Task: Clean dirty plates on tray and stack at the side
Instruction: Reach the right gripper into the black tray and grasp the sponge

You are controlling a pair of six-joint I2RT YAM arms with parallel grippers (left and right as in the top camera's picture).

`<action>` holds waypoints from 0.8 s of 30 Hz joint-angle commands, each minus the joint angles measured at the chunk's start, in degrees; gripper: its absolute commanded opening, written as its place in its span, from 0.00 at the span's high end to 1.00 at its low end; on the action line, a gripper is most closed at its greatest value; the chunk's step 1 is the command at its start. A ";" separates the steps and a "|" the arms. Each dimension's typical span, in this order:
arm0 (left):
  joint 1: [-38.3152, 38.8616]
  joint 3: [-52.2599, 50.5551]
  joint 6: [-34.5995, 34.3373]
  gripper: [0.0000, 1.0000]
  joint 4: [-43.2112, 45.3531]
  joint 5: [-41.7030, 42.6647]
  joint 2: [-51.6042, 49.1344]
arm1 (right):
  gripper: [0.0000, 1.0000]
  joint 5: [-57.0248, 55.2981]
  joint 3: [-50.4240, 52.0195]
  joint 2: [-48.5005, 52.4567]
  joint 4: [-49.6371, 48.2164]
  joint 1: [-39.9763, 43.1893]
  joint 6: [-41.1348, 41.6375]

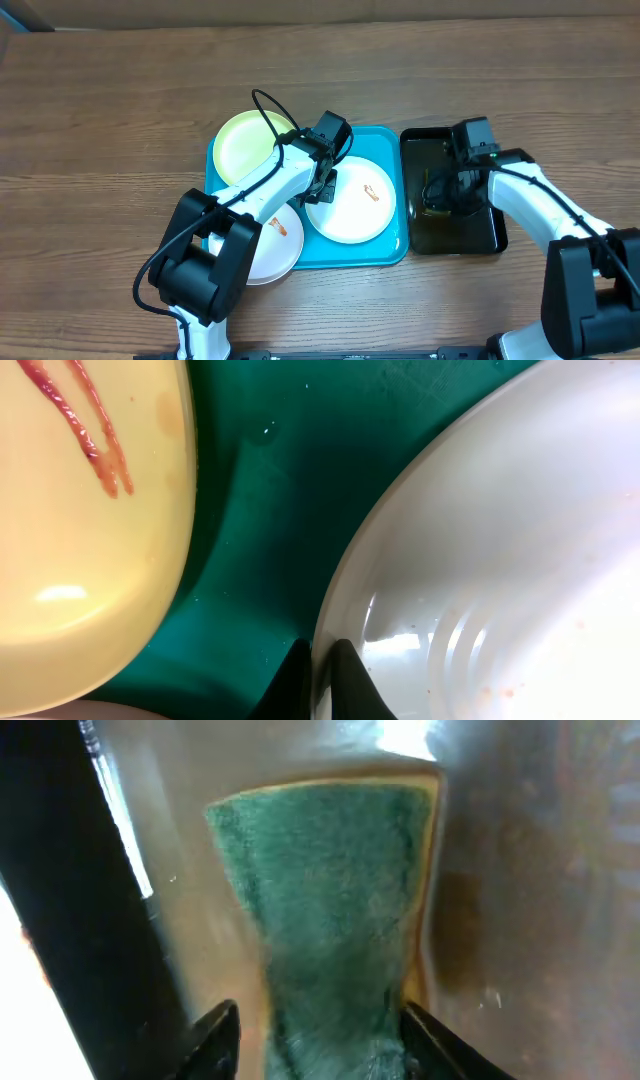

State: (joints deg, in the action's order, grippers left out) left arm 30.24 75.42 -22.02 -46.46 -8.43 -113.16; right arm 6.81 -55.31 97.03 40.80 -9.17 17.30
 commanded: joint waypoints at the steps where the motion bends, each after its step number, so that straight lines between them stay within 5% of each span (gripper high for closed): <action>1: -0.70 -1.07 1.46 0.96 0.13 -2.05 -1.70 | 0.53 -3.41 2.25 0.20 -1.79 -0.20 2.71; 3: -0.70 -1.07 1.44 0.96 0.11 -2.03 -1.70 | 0.62 -3.78 3.15 0.20 -2.51 -0.20 2.71; 5: -0.70 -1.07 1.44 0.96 0.11 -2.05 -1.70 | 0.96 -3.74 3.54 0.20 -2.60 -0.20 2.71; 8: -0.70 -1.09 1.44 0.96 0.13 -2.05 -1.70 | 0.96 -2.75 3.21 0.11 -2.56 -0.20 2.69; 9: -0.70 -1.09 1.44 0.95 0.15 -2.05 -1.70 | 0.90 -2.71 2.67 0.11 -2.32 -0.20 2.69; 10: -0.70 -1.09 1.44 0.95 0.15 -2.03 -1.70 | 0.69 -2.71 2.08 0.09 -2.14 -0.20 2.69; 14: -0.70 -1.09 1.44 0.95 0.15 -2.03 -1.70 | 0.42 -3.41 -0.35 0.07 -3.48 -0.09 2.45; 22: -0.70 -1.42 0.98 0.95 0.44 -2.05 -1.75 | 0.41 -7.39 -0.33 1.44 -8.74 -0.09 3.98; 23: -0.70 -1.44 0.96 0.95 0.44 -2.03 -1.77 | 0.55 -7.37 -0.26 1.73 -9.18 -0.09 4.35; 24: -0.70 -1.44 0.96 0.95 0.39 -2.03 -1.79 | 0.96 -7.34 -0.26 2.29 -9.40 -0.11 6.58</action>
State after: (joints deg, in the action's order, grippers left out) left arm 30.24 75.42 -22.04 -46.39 -8.45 -113.16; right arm 0.99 -54.41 97.65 32.05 -9.15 20.36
